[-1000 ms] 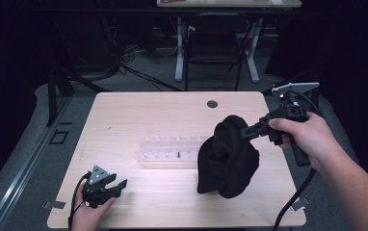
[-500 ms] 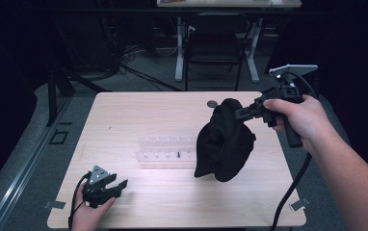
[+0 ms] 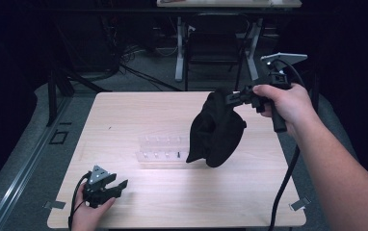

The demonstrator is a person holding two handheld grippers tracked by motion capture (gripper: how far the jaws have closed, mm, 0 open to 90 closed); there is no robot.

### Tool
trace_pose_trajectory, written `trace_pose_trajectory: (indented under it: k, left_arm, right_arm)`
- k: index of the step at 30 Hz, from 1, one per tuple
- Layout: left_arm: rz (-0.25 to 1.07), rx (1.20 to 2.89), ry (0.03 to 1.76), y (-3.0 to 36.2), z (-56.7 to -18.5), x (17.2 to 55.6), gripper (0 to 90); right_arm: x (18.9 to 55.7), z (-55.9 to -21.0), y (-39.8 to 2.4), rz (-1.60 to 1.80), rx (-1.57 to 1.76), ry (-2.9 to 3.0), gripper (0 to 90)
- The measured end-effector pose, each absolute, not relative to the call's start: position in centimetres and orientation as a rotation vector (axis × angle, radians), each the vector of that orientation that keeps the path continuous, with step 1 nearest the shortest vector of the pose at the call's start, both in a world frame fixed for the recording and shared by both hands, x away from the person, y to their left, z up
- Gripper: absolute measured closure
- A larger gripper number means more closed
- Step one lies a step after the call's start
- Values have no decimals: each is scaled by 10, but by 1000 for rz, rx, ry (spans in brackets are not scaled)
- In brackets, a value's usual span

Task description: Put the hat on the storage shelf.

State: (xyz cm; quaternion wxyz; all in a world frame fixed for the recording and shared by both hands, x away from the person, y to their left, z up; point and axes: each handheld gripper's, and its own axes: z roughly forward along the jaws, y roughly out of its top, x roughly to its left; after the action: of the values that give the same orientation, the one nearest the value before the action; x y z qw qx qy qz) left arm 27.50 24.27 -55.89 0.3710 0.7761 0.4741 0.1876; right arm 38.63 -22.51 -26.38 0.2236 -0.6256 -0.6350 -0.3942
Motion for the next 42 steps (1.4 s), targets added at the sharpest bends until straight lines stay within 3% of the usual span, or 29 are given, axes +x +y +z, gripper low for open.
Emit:
trace_pose_trajectory:
  k: [19, 42]
  left_arm:
    - [472, 1996, 1212, 245, -559, 276, 461]
    - [452, 1967, 1141, 227, -546, 275, 471]
  right_arm:
    - [422, -289, -195, -1092, -1692, -1733, 876]
    - [440, -306, -168, -1132, -1629, -1710, 867]
